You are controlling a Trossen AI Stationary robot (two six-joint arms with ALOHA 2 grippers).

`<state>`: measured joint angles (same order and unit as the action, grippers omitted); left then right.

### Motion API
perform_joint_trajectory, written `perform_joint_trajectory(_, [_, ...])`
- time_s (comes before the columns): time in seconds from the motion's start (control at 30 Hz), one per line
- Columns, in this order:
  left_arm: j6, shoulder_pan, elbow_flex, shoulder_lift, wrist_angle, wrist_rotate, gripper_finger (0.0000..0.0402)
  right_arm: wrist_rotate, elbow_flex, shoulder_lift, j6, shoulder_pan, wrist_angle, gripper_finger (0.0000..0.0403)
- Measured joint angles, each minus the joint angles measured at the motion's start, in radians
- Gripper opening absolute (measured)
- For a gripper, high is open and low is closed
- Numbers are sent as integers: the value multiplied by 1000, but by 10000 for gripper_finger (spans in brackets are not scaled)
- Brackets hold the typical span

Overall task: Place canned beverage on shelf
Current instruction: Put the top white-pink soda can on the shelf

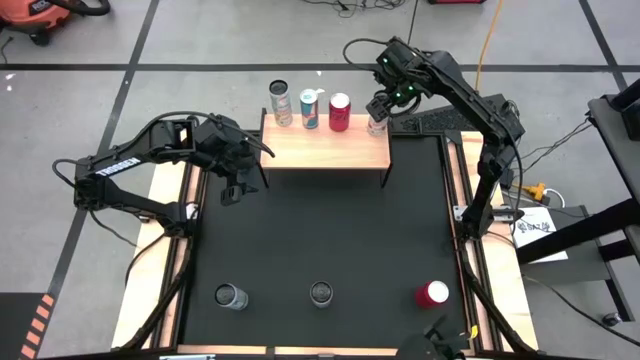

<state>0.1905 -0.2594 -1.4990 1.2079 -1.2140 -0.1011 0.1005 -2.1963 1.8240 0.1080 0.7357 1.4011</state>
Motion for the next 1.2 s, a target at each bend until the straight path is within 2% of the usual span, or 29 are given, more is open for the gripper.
perform_joint_trajectory(0.77, [0,0,0,0,-4,0,350,0,0,0,1,0,1,320])
perform_joint_trajectory(1.2, [0,0,0,0,-5,0,350,-23,0,1,37,-11,-65,293])
